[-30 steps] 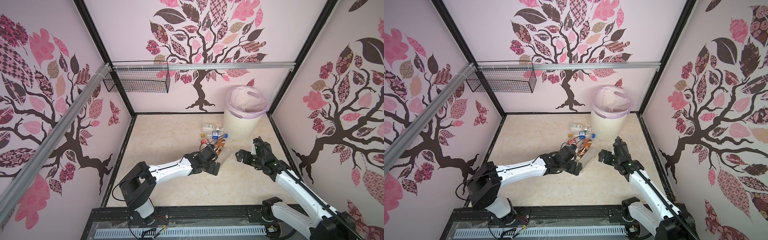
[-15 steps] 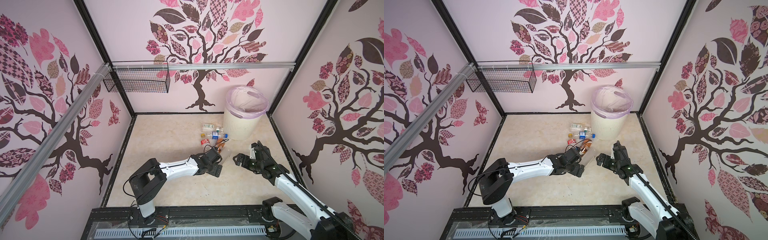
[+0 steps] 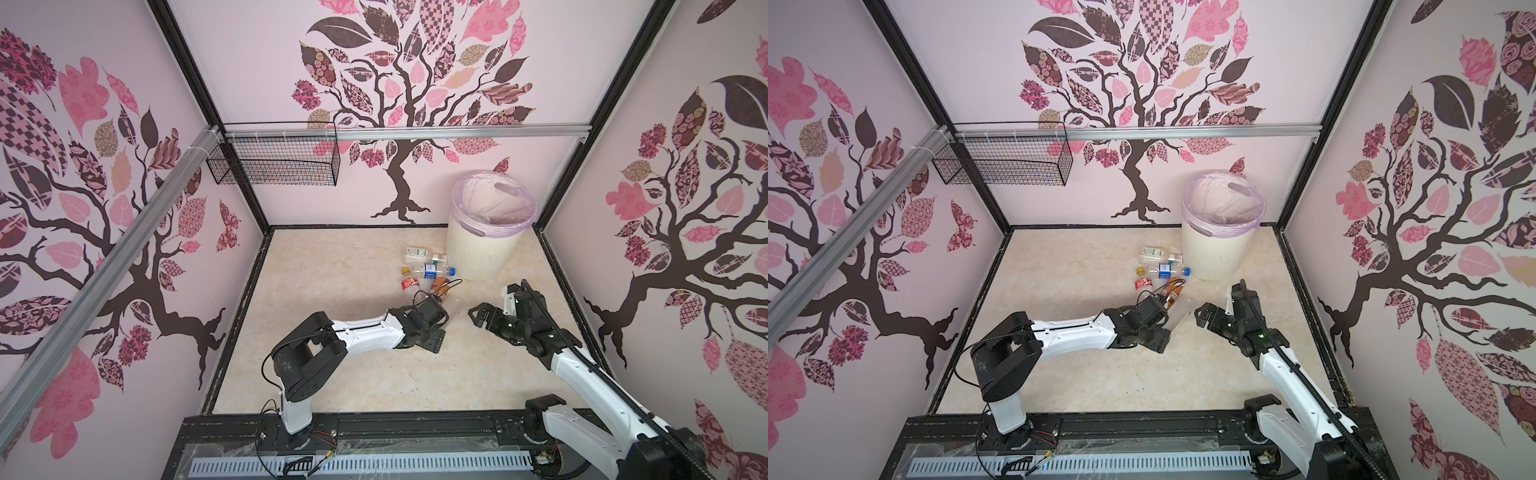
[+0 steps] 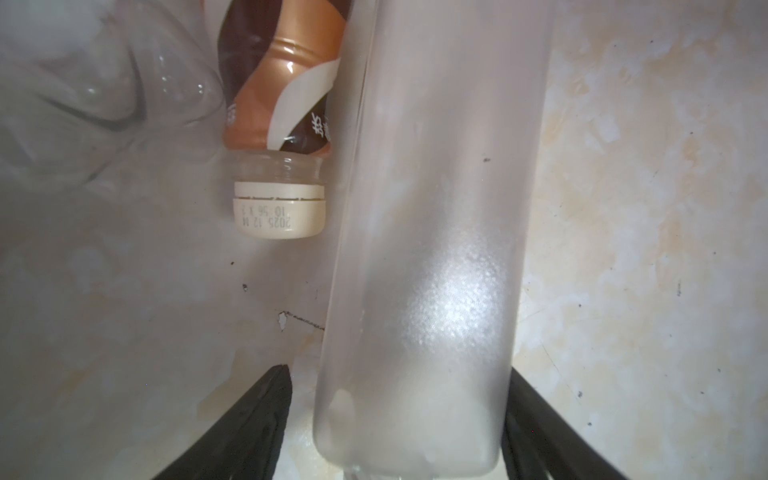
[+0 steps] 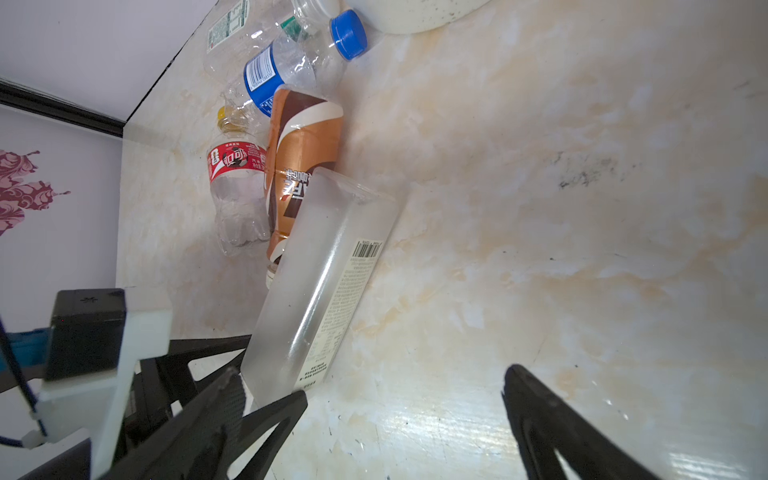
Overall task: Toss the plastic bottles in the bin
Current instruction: 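Close the left gripper on the frosted clear bottle, then lift the frosted bottle with the left gripper toward the right gripper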
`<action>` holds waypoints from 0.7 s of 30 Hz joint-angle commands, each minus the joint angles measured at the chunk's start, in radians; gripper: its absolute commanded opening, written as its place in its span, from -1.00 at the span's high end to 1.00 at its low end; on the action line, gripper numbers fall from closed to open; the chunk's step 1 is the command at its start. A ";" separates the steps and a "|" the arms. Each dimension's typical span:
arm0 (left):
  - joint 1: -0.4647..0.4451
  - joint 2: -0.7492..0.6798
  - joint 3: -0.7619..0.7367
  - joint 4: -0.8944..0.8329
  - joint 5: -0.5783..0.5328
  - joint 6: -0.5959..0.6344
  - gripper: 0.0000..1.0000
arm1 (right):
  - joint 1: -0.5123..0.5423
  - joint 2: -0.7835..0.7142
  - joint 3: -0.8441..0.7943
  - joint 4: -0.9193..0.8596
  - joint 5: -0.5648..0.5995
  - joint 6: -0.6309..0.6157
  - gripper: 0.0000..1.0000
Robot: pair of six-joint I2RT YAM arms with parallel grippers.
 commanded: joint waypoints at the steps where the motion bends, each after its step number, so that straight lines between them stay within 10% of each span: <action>1: -0.003 0.020 0.041 0.031 0.005 0.009 -0.50 | -0.003 -0.011 -0.006 0.010 -0.010 0.009 -0.99; 21: -0.004 -0.076 -0.086 0.147 0.041 -0.013 0.02 | -0.002 -0.002 -0.006 0.029 -0.036 0.035 -0.99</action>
